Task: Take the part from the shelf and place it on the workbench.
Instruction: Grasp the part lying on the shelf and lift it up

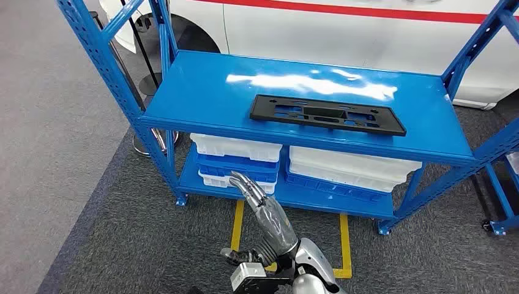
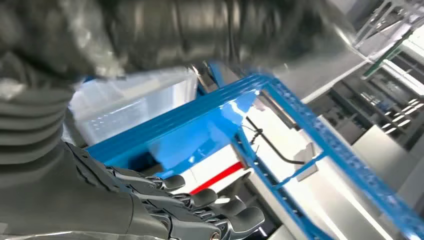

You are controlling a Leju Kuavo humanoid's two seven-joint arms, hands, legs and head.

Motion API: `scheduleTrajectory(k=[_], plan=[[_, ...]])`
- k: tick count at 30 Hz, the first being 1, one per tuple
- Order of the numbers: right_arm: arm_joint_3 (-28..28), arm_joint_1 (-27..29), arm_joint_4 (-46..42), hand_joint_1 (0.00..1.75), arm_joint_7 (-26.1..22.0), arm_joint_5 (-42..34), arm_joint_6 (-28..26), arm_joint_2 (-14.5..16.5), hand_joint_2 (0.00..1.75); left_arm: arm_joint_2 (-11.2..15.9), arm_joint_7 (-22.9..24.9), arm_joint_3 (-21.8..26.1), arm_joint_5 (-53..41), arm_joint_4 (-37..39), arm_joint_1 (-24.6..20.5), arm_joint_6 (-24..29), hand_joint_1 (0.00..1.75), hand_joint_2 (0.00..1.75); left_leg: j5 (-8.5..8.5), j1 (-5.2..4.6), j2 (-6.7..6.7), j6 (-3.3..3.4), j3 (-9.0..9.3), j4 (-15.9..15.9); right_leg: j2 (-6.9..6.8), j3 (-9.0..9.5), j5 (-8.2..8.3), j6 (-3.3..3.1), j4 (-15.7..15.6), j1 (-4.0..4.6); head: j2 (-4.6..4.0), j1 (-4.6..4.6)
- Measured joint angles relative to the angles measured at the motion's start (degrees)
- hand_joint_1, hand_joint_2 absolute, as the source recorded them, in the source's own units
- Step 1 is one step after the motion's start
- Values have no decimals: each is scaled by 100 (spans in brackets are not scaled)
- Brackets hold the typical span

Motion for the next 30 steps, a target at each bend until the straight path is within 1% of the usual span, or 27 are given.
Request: scheduleTrajectory(k=[2, 3, 4, 5, 7, 8, 9, 10, 11, 12, 13, 14, 15, 16, 17, 18, 19, 20, 22, 23, 24, 25, 27, 28, 29, 30], plan=[[-15, 1, -9, 0, 10, -5, 5, -4, 175, 6, -12, -3, -7, 1, -1, -25, 0, 0, -17, -7, 1, -26, 8, 8, -6, 34, 27, -7, -61, -33, 0, -1], [-29, 1, -18, 0, 24, -27, 26, -7, 175, 13, -25, -6, -11, 2, -1, -51, 0, 0, -66, -9, 1, -56, -5, 60, -9, 68, 47, -15, -114, -60, 0, -7], [-39, 1, -27, 0, 38, -62, 61, -7, 175, 19, -36, -9, -14, 2, 1, -75, 0, 0, -171, -7, -1, -89, -65, 209, -16, 100, 68, -25, -166, -89, 0, -16], [-48, 8, -34, 0, 55, -102, 97, -8, 175, 27, -46, -10, -16, 2, 4, -97, 0, 0, -327, 11, -2, -125, -185, 478, -25, 126, 82, -30, -198, -110, 0, -24], [-72, 35, -39, 0, 78, -156, 143, -8, 175, 39, -57, -14, -20, 2, 18, -123, 0, 0, -636, 67, -2, -205, -519, 1167, -35, 129, 83, -42, -208, -121, 0, -34], [-84, 53, -39, 0, 82, -161, 144, -9, 175, 49, -60, -15, -22, 2, 29, -132, 0, 0, -690, 100, -1, -242, -639, 1400, -37, 127, 78, -37, -204, -129, 0, -34], [-97, 66, -39, 0, 83, -162, 143, -9, 175, 59, -62, -17, -23, 2, 40, -138, 0, 0, -637, 132, 0, -276, -671, 1443, -34, 127, 70, -27, -195, -141, 0, -34], [-108, 73, -39, 0, 84, -161, 139, -9, 175, 68, -62, -19, -23, 2, 48, -141, 0, 0, -484, 162, 2, -307, -599, 1275, -27, 129, 57, -7, -178, -159, 0, -35], [-117, 77, -40, 0, 85, -157, 134, -9, 175, 76, -62, -22, -23, 2, 52, -143, 0, 0, -270, 193, 5, -339, -440, 929, -18, 131, 33, 27, -149, -180, 0, -35], [-127, 79, -43, 0, 86, -151, 128, -9, 175, 80, -62, -27, -23, 4, 51, -143, 0, 0, -125, 205, 4, -368, -271, 572, -10, 125, 4, 69, -112, -191, 0, -36], [-137, 79, -46, 0, 89, -142, 122, -9, 175, 83, -63, -33, -23, 6, 48, -143, 0, 0, -30, 210, -1, -360, -131, 276, -5, 111, -25, 115, -69, -193, 0, -36], [-145, 80, -51, 0, 91, -133, 119, -9, 175, 84, -64, -39, -23, 8, 47, -143, 0, 0, -4, 205, -7, -336, -53, 101, -3, 97, -44, 156, -39, -186, 0, -35], [-152, 82, -56, 0, 92, -125, 115, -9, 175, 87, -65, -44, -23, 10, 49, -143, 0, 0, -41, 185, -14, -293, -37, 61, -2, 87, -51, 189, -28, -179, 0, -35], [-156, 84, -61, 0, 94, -113, 110, -9, 175, 91, -65, -46, -23, 11, 53, -142, 0, 0, -37, 174, -17, -234, -37, 49, -3, 87, -52, 218, -28, -180, 0, -35], [-159, 87, -68, 0, 96, -101, 102, -9, 175, 94, -65, -48, -23, 11, 57, -141, 0, 0, -33, 170, -16, -190, -30, 40, -4, 91, -61, 247, -30, -192, 0, -36], [-164, 89, -75, 0, 97, -86, 90, -9, 175, 97, -65, -49, -23, 11, 59, -141, 0, 0, -31, 168, -14, -146, -15, 29, -4, 81, -100, 273, 12, -206, 0, -36], [-172, 90, -83, 0, 99, -67, 70, -9, 175, 97, -66, -51, -23, 11, 58, -141, 0, 0, -29, 172, -12, -103, 2, 15, -5, 22, -188, 293, 152, -213, 0, -36], [-180, 95, -90, 0, 102, -39, 39, -9, 175, 97, -67, -54, -23, 11, 55, -142, 0, 0, -31, 174, -9, -68, 19, 5, -5, -99, -317, 305, 402, -216, 0, -34], [-198, 123, -96, 0, 103, 40, -49, -14, 175, 98, -69, -64, -23, 11, 53, -143, 0, 0, -54, 153, -7, -22, 34, 6, -4, -492, -609, 308, 1138, -211, 0, -35], [-206, 149, -96, 0, 103, 86, -99, -16, 175, 99, -69, -71, -23, 11, 56, -143, 0, 0, -66, 137, -7, -7, 45, 7, -4, -671, -671, 302, 1430, -209, 0, -36], [-217, 176, -97, 0, 103, 124, -145, -17, 175, 100, -69, -78, -24, 11, 60, -142, 0, 0, -83, 121, -12, 5, 62, 7, -4, -773, -629, 286, 1550, -205, 0, -36], [-231, 197, -99, 0, 103, 157, -185, -17, 175, 101, -69, -84, -25, 11, 63, -141, 0, 0, -101, 108, -18, 10, 88, 7, -4, -765, -480, 257, 1453, -194, 0, -36], [-262, 218, -110, 0, 103, 202, -237, -17, 175, 99, -68, -92, -30, 11, 65, -141, 0, 0, -145, 93, -32, 6, 151, 7, -3, -520, -44, 176, 828, -154, 0, -35], [-272, 220, -116, 0, 103, 211, -246, -17, 175, 98, -68, -94, -31, 11, 64, -141, 0, 0, -160, 90, -35, 1, 173, 7, -2, -405, 108, 146, 565, -137, 0, -34], [-278, 220, -120, 0, 103, 215, -249, -17, 175, 98, -68, -95, -32, 11, 64, -141, 0, 0, -169, 89, -36, -2, 186, 7, -2, -337, 189, 127, 407, -126, 0, -34], [-279, 220, -120, 0, 103, 216, -249, -17, 175, 97, -69, -95, -32, 11, 64, -141, 0, 0, -171, 89, -36, -3, 188, 7, -2, -324, 203, 123, 378, -122, 0, -34]])
